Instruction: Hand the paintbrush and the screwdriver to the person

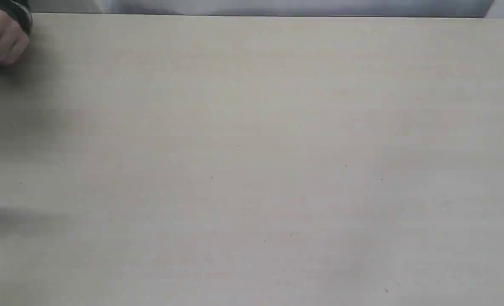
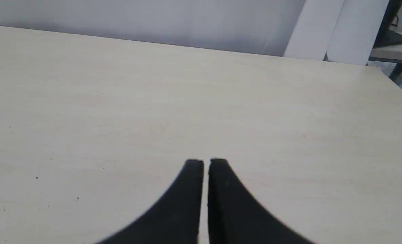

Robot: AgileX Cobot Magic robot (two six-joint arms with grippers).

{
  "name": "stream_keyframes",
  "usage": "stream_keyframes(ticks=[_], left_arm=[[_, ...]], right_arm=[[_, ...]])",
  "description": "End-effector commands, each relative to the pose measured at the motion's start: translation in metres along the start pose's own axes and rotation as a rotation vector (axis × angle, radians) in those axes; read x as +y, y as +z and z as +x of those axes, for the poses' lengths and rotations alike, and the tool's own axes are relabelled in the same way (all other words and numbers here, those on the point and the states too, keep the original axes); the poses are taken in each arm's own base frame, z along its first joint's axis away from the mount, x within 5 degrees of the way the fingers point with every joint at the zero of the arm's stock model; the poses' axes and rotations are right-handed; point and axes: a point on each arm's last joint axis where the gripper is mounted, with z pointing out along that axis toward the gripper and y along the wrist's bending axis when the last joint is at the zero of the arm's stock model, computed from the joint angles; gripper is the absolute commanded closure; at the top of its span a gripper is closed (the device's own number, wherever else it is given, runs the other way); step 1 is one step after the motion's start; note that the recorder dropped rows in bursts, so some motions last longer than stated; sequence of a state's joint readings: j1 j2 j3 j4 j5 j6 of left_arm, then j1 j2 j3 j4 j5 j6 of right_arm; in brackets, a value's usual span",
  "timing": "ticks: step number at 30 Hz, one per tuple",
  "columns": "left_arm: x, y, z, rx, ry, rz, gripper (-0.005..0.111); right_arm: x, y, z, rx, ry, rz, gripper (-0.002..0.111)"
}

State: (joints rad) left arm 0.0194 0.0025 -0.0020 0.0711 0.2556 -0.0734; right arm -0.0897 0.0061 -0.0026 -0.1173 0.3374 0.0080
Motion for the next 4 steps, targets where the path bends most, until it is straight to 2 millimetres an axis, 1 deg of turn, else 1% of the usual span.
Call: stream_keyframes(ticks=[1,4], left_arm=[[-0.0005,0.0000,0.0000,-0.006,-0.003,0.009,0.107],[-0.0005,0.0000,0.0000,-0.006,-0.003,0.009,0.107]], right_arm=[[0.0000,-0.0002,0.0007,-0.002,0.006,0.002,0.104],[0.0000,-0.0002,0.0007,-0.002,0.006,0.002,0.104]])
